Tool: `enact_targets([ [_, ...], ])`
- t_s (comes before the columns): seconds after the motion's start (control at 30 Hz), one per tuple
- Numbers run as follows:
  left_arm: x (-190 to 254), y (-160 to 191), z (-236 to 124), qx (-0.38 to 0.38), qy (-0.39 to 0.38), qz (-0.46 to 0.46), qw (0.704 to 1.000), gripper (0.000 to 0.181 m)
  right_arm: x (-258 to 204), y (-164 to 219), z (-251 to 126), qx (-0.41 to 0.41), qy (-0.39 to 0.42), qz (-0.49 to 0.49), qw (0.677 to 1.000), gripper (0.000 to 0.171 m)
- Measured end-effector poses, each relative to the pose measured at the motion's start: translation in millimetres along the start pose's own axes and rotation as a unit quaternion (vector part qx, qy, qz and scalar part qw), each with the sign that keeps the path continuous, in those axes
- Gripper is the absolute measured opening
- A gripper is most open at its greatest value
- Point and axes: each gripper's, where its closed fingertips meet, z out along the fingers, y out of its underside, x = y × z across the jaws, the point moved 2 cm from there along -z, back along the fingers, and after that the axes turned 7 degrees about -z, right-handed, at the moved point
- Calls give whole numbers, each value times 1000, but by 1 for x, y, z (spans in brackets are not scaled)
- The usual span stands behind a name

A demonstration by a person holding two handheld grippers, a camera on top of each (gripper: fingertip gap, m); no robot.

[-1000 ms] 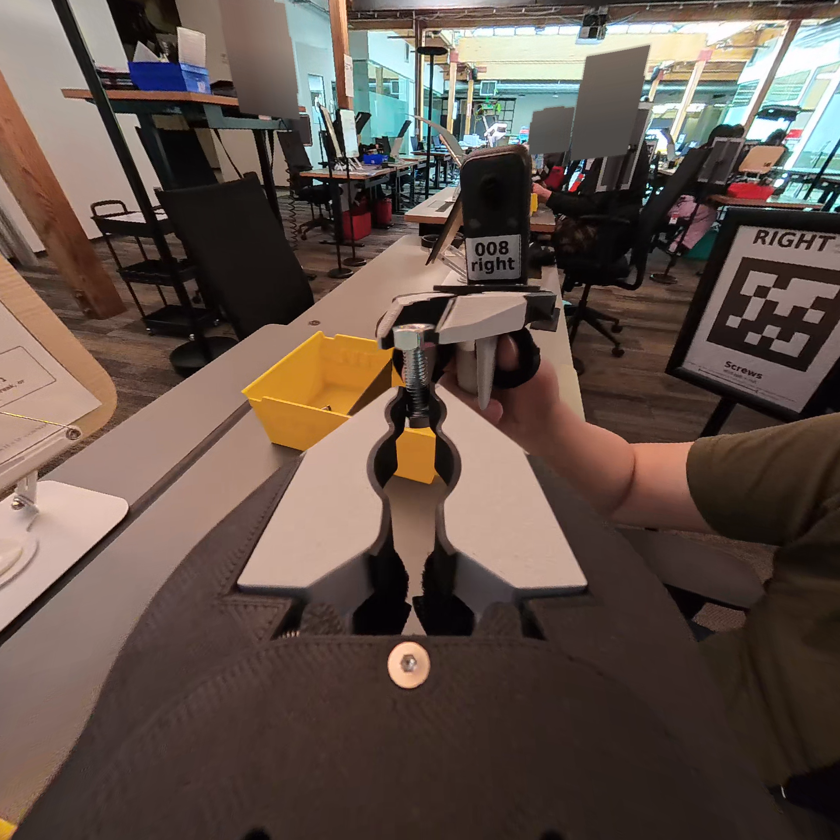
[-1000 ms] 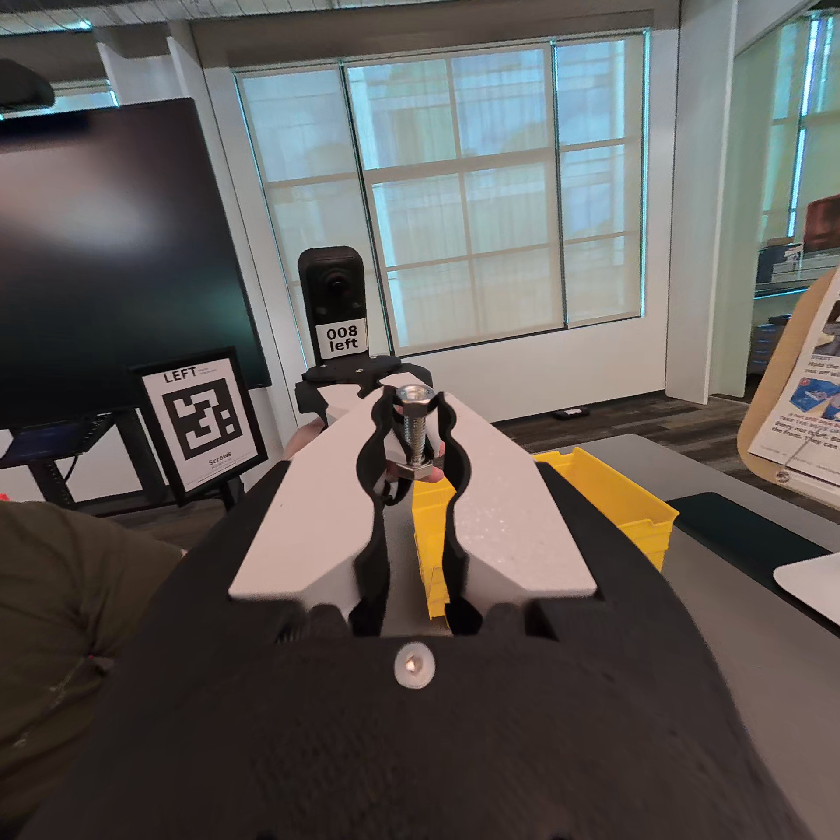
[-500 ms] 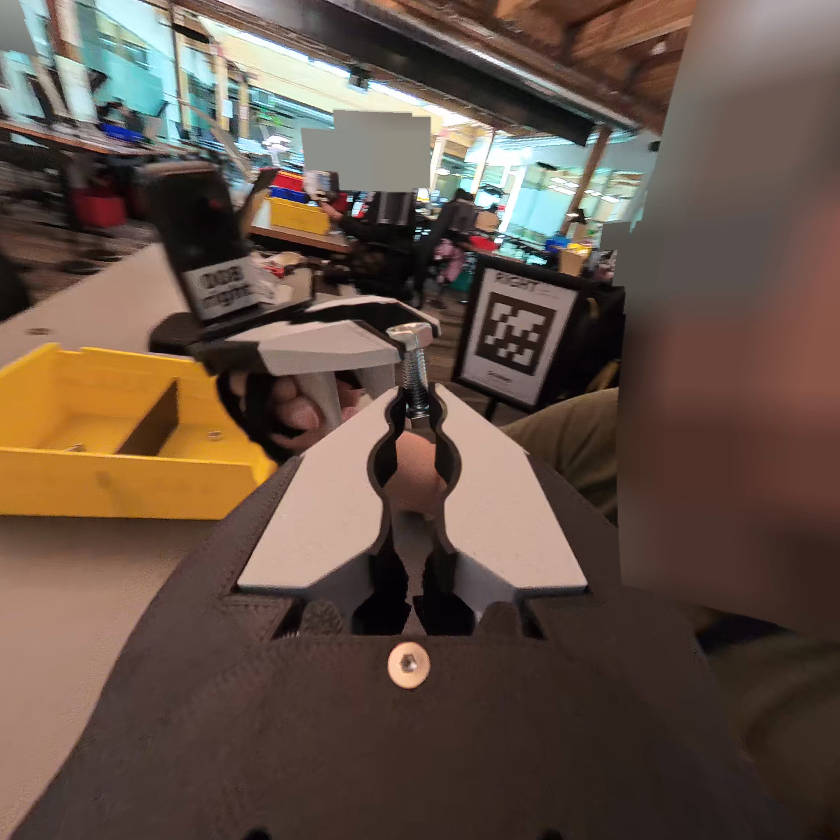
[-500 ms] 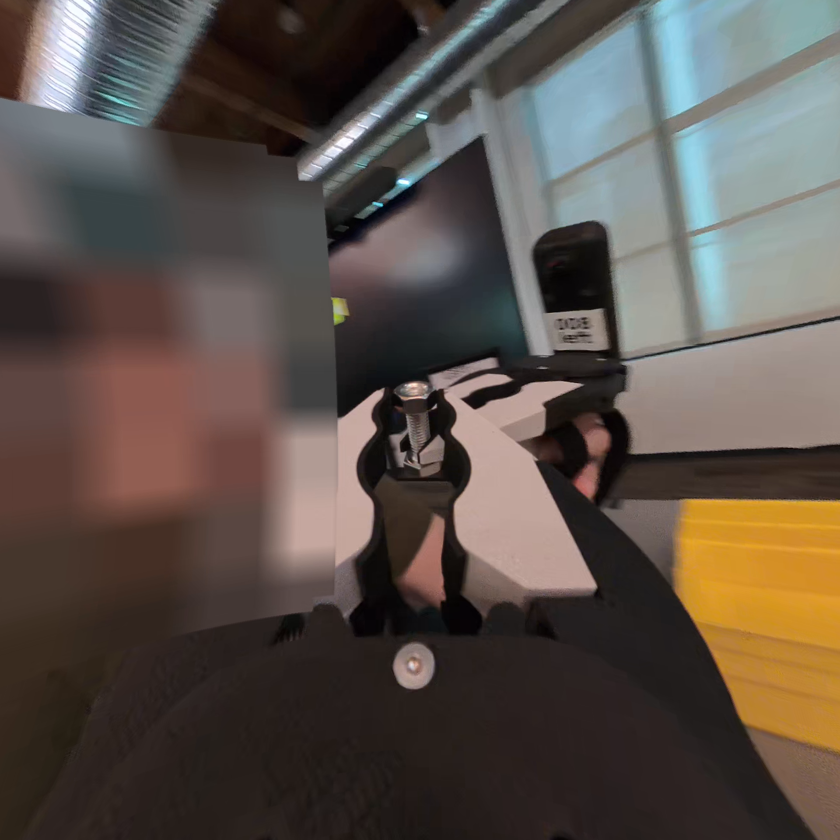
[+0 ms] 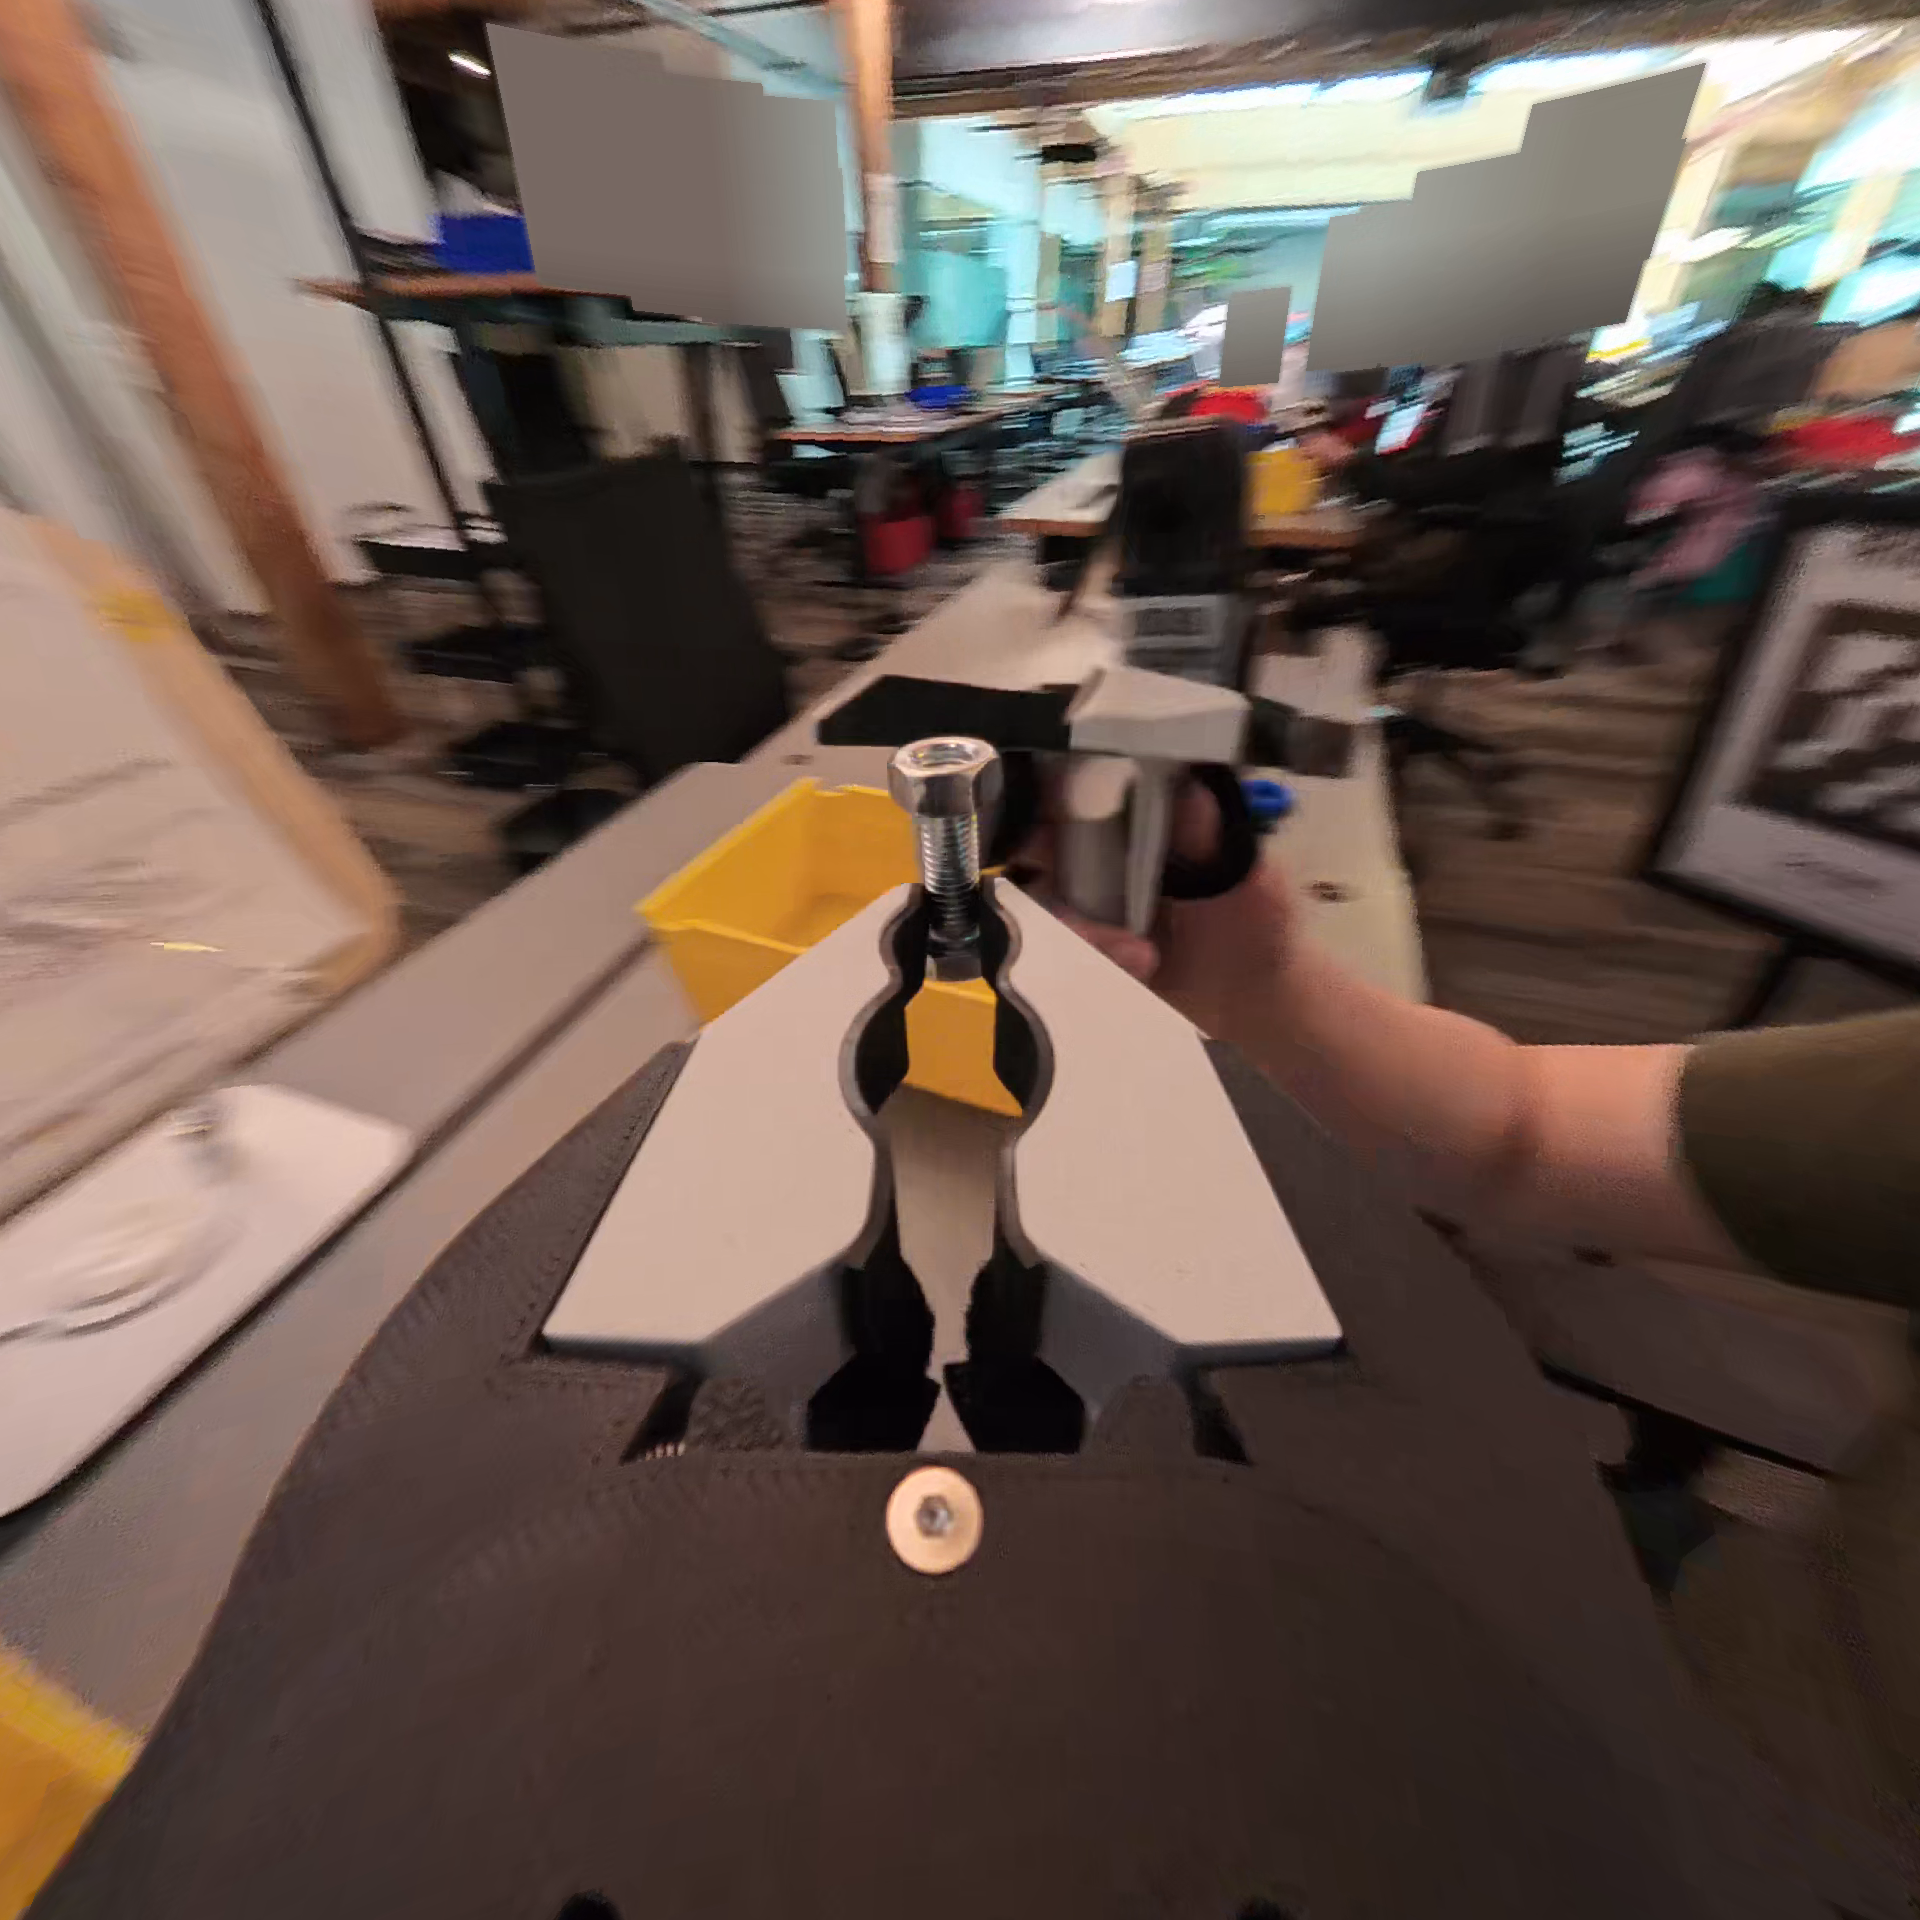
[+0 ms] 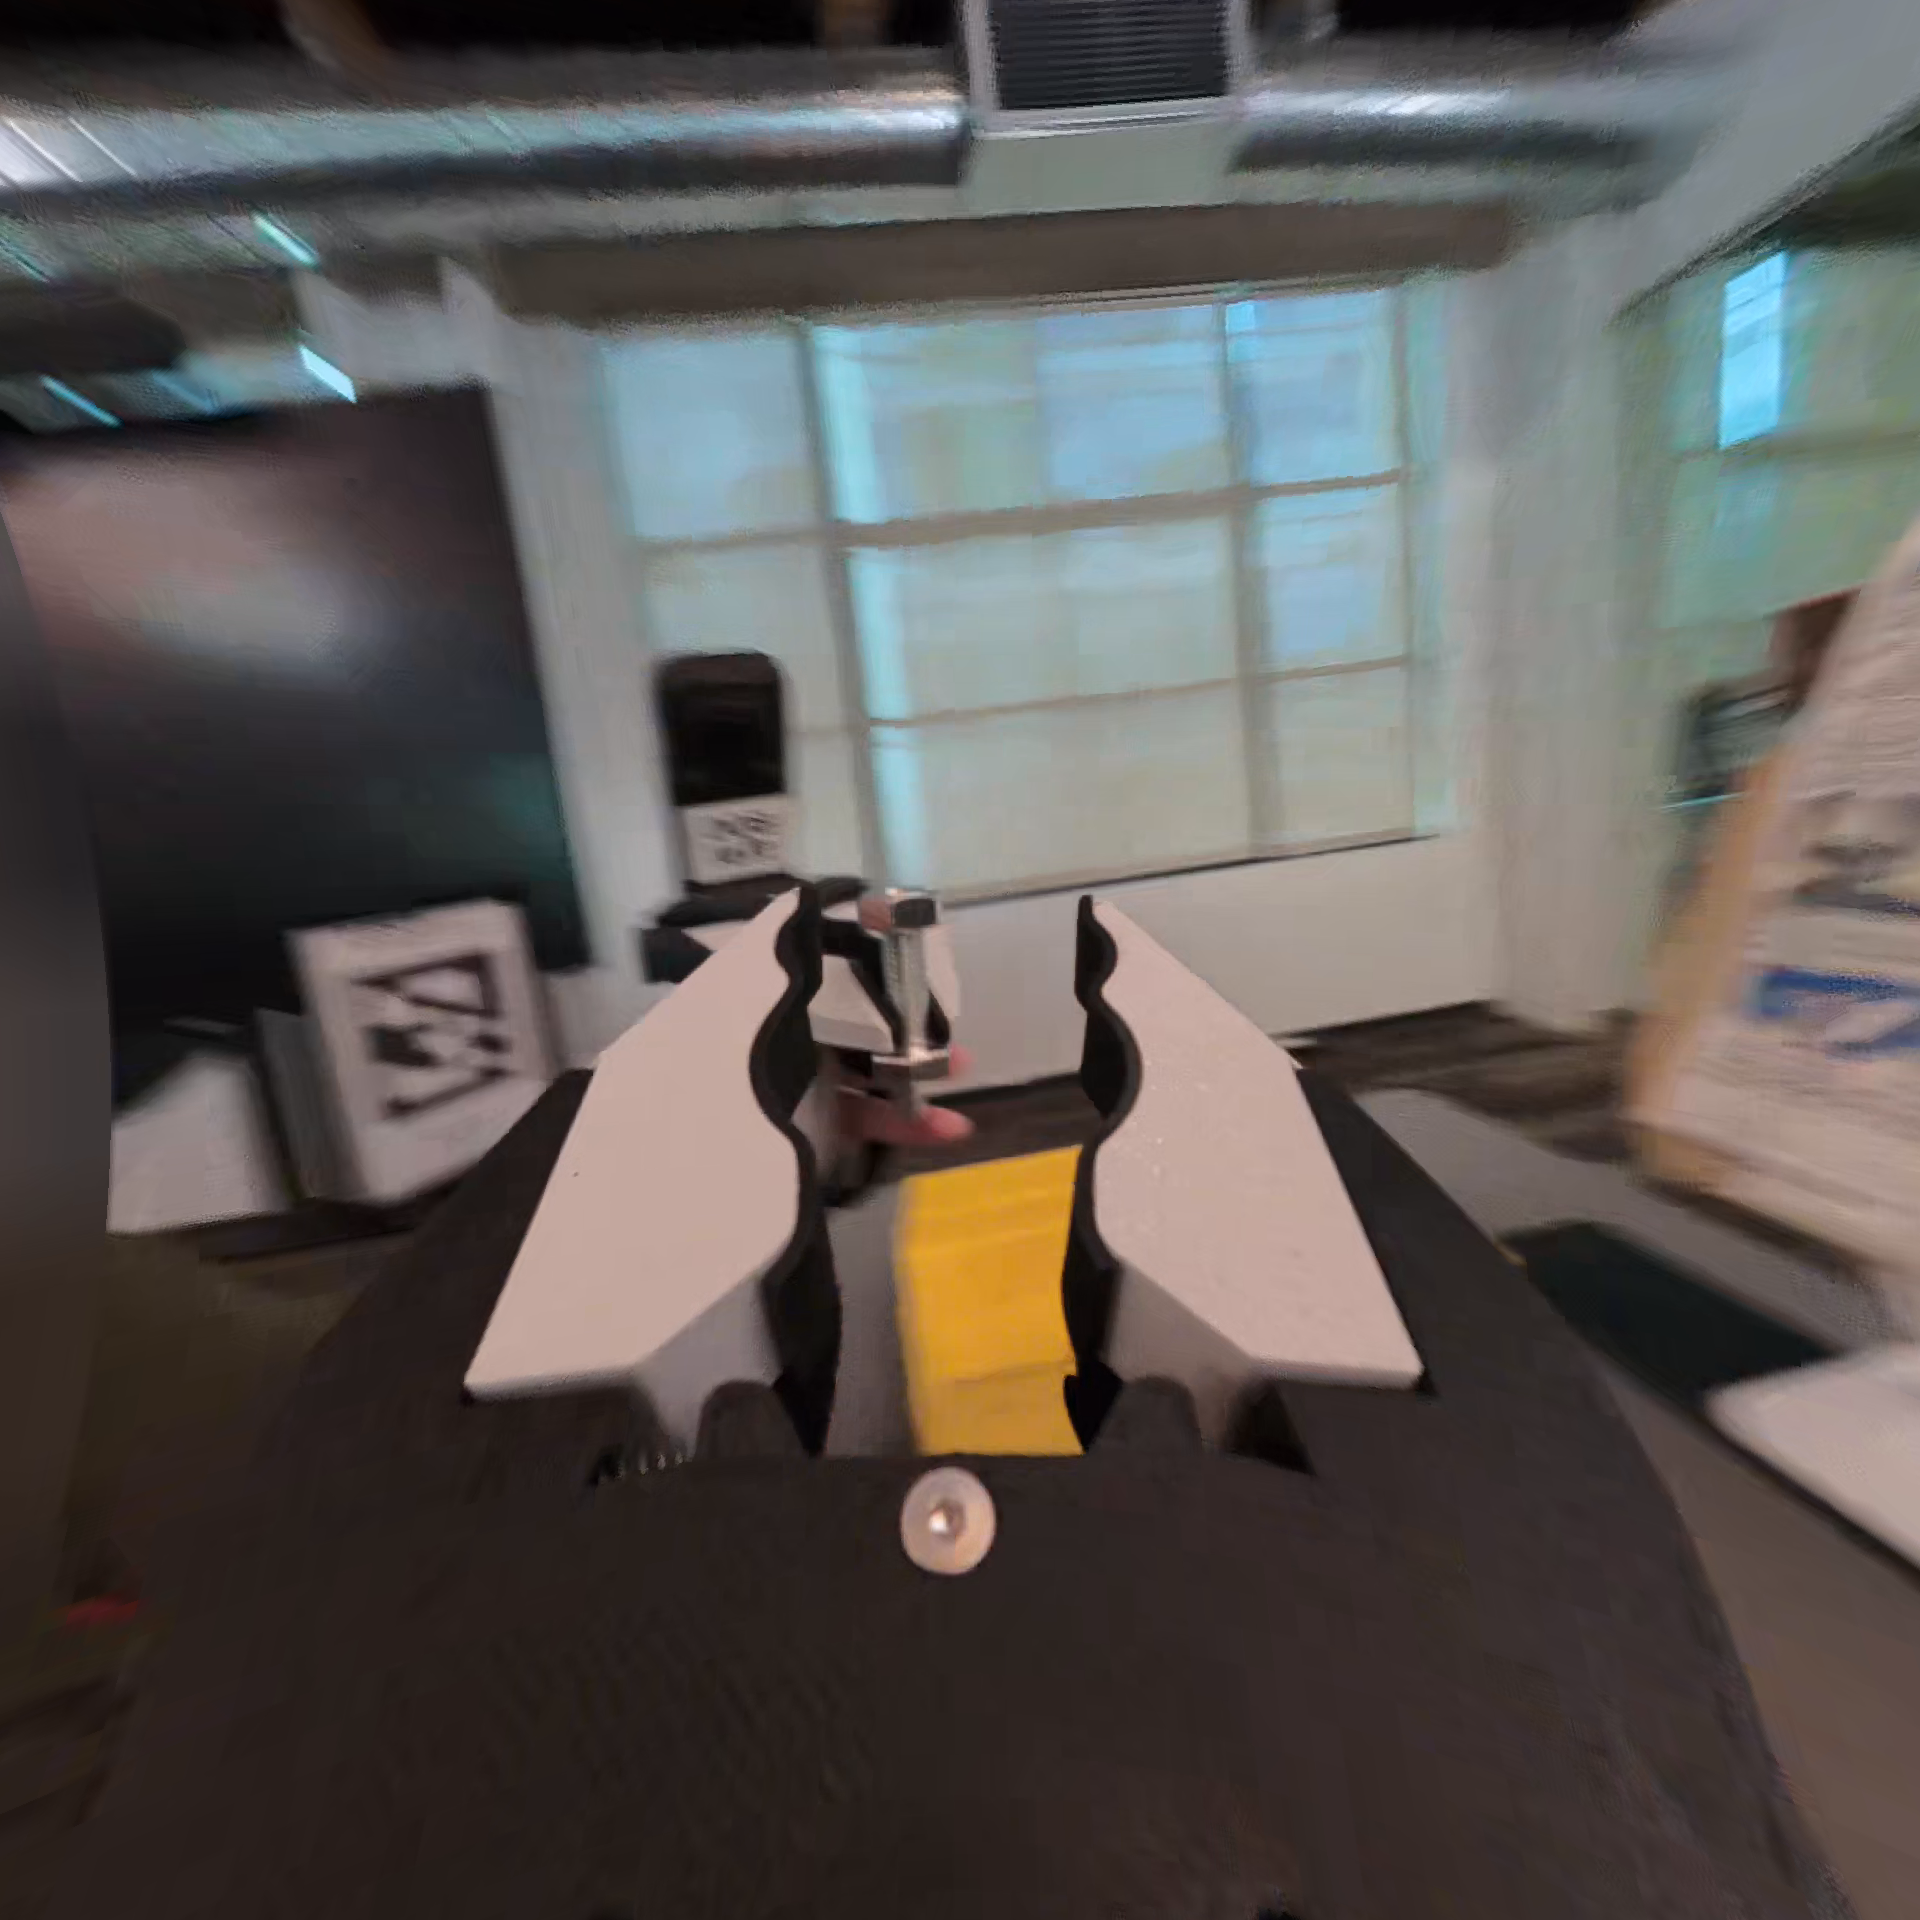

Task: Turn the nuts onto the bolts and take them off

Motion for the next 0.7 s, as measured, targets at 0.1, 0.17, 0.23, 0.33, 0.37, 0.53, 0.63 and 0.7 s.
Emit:
enact_targets([
  [0.1, -12, -4, -1, 7, -84, 60, 995, 7, -6, 5, 6, -36, 76, -121, 989, 48],
  [0.17, -11, -3, 1, 3, -99, 80, 992, 7, -9, 7, 10, -57, 114, -157, 979, 48],
  [0.23, -8, -2, 4, 0, -101, 87, 991, 7, -12, 6, 10, -59, 134, -184, 972, 45],
  [0.33, -6, 0, 7, -4, -98, 92, 991, 7, -16, 3, 9, -60, 142, -200, 968, 28],
  [0.37, -5, 0, 8, -5, -96, 91, 991, 7, -15, 3, 8, -63, 143, -203, 967, 25],
  [0.53, 2, 1, 9, -10, -70, 86, 994, 7, -19, 2, 7, -73, 94, -182, 976, 17],
  [0.63, 18, 1, 7, -10, -1, 61, 998, 7, -33, -2, 3, -64, -16, -116, 991, 17],
  [0.7, 37, 2, 4, -14, 77, 26, 997, 7, -47, -6, -3, -49, -124, -30, 991, 17],
])
